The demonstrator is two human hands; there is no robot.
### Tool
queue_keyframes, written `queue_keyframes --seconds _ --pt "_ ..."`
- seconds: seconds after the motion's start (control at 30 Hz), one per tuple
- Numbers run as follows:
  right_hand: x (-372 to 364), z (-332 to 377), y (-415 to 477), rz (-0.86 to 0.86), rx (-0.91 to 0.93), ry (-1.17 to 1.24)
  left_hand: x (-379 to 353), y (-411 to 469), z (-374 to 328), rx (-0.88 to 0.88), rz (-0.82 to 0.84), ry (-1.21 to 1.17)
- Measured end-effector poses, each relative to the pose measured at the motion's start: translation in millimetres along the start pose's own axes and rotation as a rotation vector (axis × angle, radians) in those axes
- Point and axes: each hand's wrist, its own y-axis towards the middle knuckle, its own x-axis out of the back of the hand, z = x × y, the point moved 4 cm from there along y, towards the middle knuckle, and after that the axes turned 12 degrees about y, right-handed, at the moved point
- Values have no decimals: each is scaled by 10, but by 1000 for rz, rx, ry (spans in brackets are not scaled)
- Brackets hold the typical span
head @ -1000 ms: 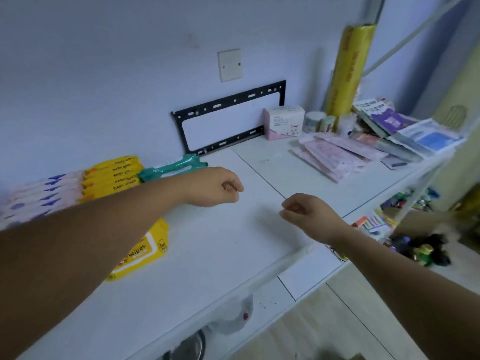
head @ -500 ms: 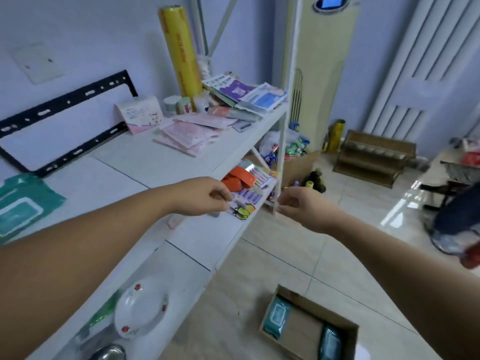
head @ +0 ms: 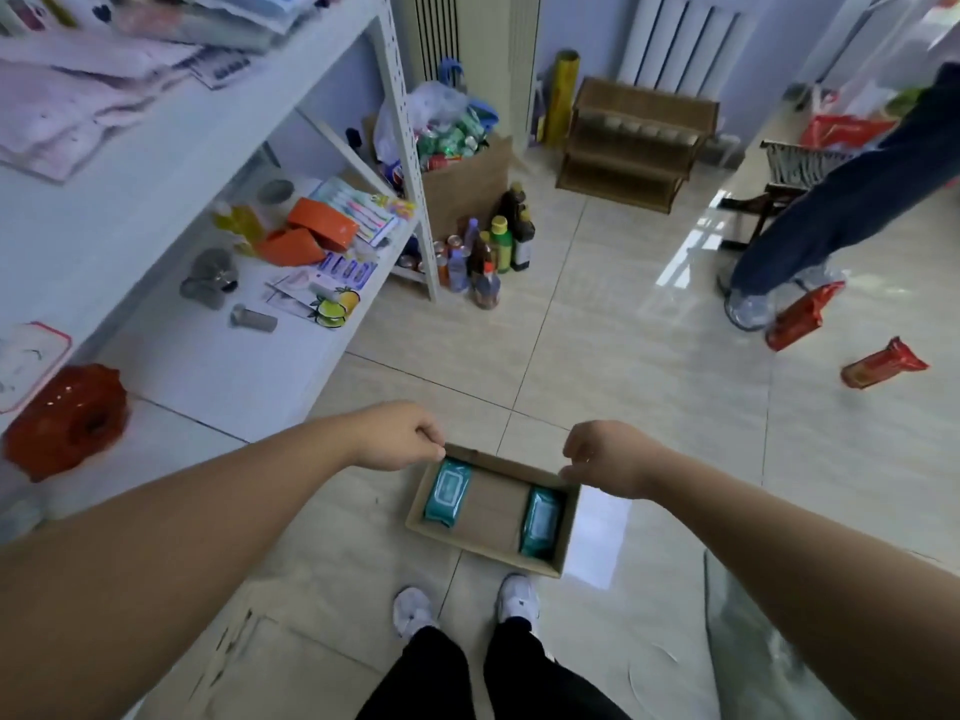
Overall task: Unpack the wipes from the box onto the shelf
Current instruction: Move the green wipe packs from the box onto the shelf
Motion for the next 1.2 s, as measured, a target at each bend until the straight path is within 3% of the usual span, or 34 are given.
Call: queue_keyframes --seconds 0.37,0.57,0.83,1.2 --pt "-1148 -1077 1387 207 -143 -47 -1447 1525 915 188 130 -187" --pt "-1839 -1814 2434 156 -243 0 -2363 2607 1439 341 74 -484" --pt "-2940 -2730 3555 233 -289 -9 -3521 3732 1934 427 137 -459" --pt "-3548 -3424 4564 259 -363 -43 -4283 5055 2318 507 103 -336"
